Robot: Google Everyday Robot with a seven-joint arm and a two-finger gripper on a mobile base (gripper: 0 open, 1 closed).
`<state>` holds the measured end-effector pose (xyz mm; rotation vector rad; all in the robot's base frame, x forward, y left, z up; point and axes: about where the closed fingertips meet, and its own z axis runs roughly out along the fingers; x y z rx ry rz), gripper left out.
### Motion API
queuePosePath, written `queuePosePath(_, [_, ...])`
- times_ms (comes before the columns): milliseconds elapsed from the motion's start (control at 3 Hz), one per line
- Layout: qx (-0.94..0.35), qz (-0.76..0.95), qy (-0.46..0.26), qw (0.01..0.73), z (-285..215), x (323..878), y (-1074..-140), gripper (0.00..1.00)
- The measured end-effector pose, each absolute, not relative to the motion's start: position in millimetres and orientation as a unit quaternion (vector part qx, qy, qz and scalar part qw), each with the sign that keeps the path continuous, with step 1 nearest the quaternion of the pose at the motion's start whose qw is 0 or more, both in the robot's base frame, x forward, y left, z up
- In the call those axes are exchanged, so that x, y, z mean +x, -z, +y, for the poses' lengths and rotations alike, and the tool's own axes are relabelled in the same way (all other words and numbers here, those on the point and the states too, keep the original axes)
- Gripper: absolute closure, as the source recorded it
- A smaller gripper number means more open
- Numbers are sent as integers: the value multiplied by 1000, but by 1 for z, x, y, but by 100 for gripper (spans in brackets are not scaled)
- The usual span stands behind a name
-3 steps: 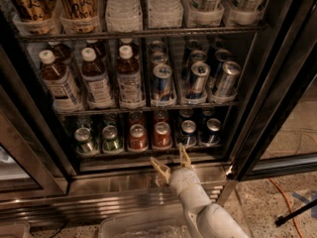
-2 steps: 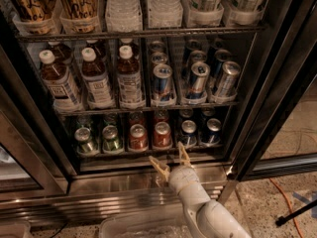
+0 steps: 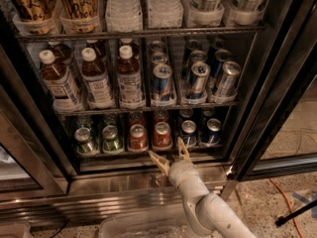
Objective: Pick coke can from bottom shelf of fridge
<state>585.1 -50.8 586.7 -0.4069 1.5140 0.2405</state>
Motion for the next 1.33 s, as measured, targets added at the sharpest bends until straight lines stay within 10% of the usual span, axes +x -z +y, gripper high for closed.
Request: queuePosePath(1333, [-203,669,-116,706,-42,632,-594,27])
